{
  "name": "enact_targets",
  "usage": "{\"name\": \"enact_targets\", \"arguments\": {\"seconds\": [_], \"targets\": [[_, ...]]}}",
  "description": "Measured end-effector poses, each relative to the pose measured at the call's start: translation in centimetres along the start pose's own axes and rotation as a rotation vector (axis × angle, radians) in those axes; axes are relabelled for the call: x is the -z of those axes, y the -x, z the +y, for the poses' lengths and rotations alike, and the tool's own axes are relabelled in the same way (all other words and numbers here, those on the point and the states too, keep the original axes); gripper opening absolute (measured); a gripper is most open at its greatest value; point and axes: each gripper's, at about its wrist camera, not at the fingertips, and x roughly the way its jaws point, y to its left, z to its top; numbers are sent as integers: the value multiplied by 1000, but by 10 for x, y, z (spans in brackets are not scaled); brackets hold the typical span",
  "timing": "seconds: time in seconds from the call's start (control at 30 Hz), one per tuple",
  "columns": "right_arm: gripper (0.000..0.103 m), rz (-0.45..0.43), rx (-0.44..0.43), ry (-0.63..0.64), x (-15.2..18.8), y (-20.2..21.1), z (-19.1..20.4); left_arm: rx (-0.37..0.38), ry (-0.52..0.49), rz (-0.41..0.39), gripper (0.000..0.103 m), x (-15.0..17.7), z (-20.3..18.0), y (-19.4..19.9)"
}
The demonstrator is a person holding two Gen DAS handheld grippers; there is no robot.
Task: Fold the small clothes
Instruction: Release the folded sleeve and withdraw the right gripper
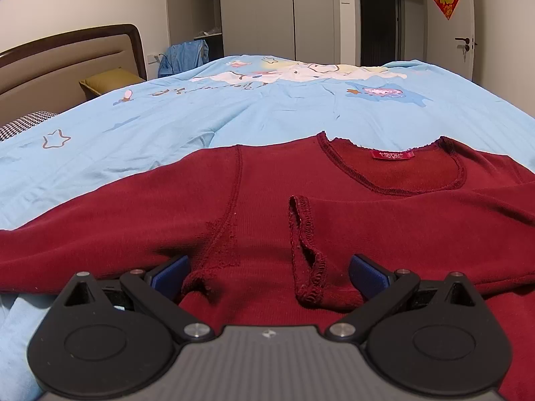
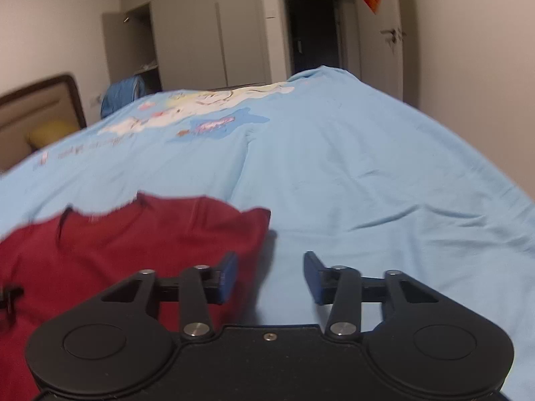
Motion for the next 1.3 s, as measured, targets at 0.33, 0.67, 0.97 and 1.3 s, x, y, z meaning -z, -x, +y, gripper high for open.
{"name": "enact_targets", "arguments": {"seconds": [0.33, 0.67, 0.97, 1.3], "targets": [[53, 4, 13, 267, 51, 36, 33, -5, -3, -3, 103, 1, -1, 0], [7, -106, 114, 308, 51, 13, 62, 6, 8, -3, 103, 1, 2, -1], [12, -64, 106, 279, 51, 8, 60, 20, 29, -20, 103, -2, 8, 9], [77, -57, 15, 271, 52, 39, 71, -24, 151, -120, 103, -31, 76, 85]]}}
